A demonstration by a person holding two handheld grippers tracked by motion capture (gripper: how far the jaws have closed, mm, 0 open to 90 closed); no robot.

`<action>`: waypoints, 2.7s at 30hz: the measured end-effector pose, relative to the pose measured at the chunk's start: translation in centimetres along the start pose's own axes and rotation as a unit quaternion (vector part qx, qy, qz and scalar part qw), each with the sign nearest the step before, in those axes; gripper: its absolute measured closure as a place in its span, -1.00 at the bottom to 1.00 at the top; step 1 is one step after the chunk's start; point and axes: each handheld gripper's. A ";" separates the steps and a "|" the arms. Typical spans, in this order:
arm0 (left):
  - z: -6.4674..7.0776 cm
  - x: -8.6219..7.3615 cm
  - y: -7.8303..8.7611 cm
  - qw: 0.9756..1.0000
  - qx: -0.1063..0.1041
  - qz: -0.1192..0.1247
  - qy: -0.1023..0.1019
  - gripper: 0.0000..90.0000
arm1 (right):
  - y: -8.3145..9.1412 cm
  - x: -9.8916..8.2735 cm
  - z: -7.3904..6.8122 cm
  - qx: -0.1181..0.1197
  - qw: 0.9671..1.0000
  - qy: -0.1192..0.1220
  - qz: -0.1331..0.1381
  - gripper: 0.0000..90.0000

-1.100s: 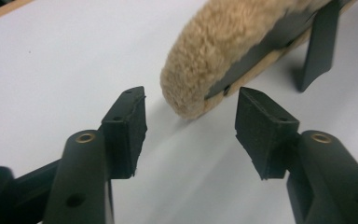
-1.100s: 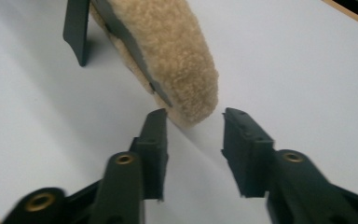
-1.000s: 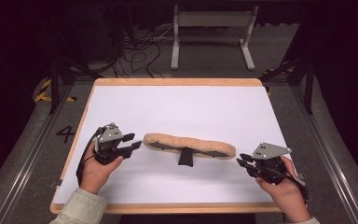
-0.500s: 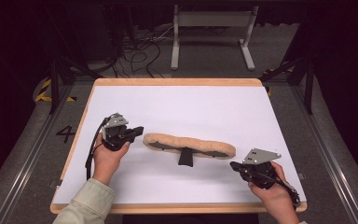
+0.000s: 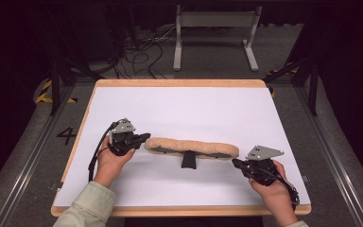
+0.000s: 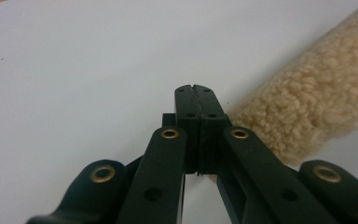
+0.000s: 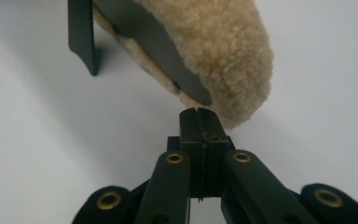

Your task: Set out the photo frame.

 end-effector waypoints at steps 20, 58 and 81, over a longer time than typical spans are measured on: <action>3.6 -0.8 2.2 0.989 -0.122 0.000 -0.083 1.00 | -2.2 2.0 2.1 -0.034 0.999 -0.035 0.016 1.00; 8.2 0.2 1.5 0.953 -0.264 -0.010 -0.151 0.88 | -6.0 1.4 -7.9 0.132 0.991 0.031 -0.023 1.00; 7.0 -0.4 1.9 0.960 -0.247 -0.004 -0.131 0.79 | -8.5 0.2 -8.2 0.094 0.995 0.018 -0.029 1.00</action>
Point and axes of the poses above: each handheld gripper's, and its own axes: y roughly backward along the jaws, x roughly out of its top, z roughly to its right, and after that the axes turned 15 degrees about -y, right-handed
